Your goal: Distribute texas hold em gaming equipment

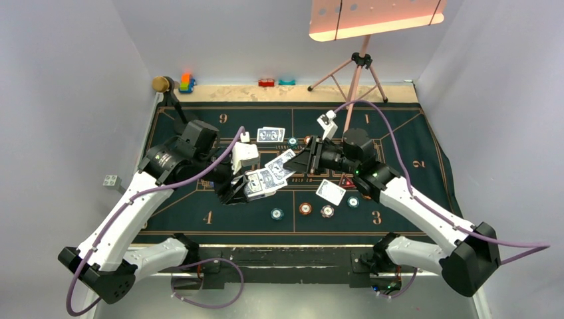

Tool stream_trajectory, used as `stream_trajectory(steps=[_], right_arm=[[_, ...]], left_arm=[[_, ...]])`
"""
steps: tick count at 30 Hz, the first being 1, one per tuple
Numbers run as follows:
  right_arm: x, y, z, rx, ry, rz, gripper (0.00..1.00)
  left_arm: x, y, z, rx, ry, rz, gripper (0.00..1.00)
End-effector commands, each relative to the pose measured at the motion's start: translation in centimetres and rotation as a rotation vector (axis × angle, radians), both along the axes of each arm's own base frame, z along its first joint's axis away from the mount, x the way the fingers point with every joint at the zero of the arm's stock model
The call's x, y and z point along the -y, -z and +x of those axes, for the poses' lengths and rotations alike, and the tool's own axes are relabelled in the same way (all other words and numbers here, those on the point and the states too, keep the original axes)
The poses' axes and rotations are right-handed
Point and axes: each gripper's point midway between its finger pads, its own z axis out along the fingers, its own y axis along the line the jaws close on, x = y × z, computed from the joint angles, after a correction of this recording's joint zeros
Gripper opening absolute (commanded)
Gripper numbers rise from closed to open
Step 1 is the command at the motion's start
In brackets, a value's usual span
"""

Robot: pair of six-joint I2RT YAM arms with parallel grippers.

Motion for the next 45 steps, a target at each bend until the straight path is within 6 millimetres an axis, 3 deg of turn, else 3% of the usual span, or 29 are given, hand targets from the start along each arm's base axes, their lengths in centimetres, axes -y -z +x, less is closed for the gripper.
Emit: stream_trajectory(steps=[1, 8, 18, 21, 27, 29, 33, 37, 41, 45], right_arm=[[0.9, -3.1, 0.3, 0.080, 0.021, 0.018, 0.28], [3.0, -5.5, 0.6, 0.121, 0.073, 0.044, 0.27], [6.5, -3.7, 0.9, 0.077, 0.164, -0.006, 0.26], [8.2, -1.5, 1.3, 0.043, 0.223, -0.039, 0.19], [10.0, 6.2, 1.6, -0.101, 0.281, -0.112, 0.02], [10.6, 8.6, 1.8, -0.133, 0.309, -0.171, 0.00], [11.6, 11.4, 2.4, -0.153, 0.328, -0.286, 0.13], [11.4, 11.6, 2.2, -0.155, 0.315, -0.276, 0.21], [10.7, 9.7, 2.2, -0.127, 0.290, -0.232, 0.24], [9.2, 5.0, 2.0, -0.049, 0.226, -0.106, 0.55]], left_arm=[[0.6, -2.0, 0.4, 0.065, 0.015, -0.062, 0.00], [0.5, -2.0, 0.4, 0.064, 0.015, -0.058, 0.00], [0.4, -2.0, -0.1, 0.062, 0.024, -0.062, 0.00], [0.4, -1.8, -0.2, 0.053, 0.026, -0.061, 0.00], [0.3, -1.8, -0.4, 0.052, 0.027, -0.068, 0.00], [0.3, -1.7, -0.4, 0.051, 0.028, -0.067, 0.00], [0.4, -1.5, -0.4, 0.045, 0.028, -0.064, 0.00], [0.5, -1.5, -0.3, 0.048, 0.028, -0.069, 0.00], [0.7, -1.5, -0.2, 0.039, 0.030, -0.071, 0.00], [0.8, -1.4, -0.1, 0.033, 0.030, -0.072, 0.00]])
